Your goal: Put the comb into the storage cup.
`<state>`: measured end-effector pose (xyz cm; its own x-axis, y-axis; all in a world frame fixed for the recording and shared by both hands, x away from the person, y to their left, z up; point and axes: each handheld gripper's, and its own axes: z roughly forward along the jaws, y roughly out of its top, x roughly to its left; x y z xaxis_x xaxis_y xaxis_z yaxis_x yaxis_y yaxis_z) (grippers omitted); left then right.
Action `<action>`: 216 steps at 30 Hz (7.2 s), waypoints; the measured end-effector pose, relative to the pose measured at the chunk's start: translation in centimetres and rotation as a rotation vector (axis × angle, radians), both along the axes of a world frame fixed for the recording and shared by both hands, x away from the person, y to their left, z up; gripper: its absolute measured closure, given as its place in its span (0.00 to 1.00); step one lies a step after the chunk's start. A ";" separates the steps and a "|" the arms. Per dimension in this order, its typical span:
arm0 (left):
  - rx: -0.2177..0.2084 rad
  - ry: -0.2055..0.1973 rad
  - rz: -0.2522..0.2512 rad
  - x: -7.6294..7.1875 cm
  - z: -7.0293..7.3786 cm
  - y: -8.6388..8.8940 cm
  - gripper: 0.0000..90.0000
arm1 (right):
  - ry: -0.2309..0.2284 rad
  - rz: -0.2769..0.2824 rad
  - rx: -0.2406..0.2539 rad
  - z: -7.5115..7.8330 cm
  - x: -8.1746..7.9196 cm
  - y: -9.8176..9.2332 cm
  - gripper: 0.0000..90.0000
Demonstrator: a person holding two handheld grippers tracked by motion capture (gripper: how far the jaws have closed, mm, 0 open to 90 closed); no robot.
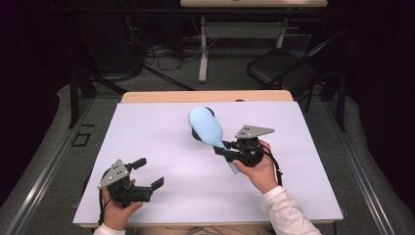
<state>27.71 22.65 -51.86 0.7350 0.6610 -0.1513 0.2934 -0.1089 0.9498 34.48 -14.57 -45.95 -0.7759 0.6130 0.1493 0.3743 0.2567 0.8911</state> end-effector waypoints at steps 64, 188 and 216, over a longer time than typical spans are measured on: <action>-0.058 0.165 -0.043 3.5 4.9 -2.6 0.04 | -0.067 0.045 0.041 -0.6 -1.2 0.4 0.78; -0.156 0.432 -0.170 10.0 11.3 -9.5 0.37 | -0.111 0.066 0.042 -0.8 -2.0 1.5 0.78; -0.216 0.512 -0.128 10.2 11.2 -9.2 0.49 | -0.120 0.070 0.029 -1.0 -2.1 1.7 0.78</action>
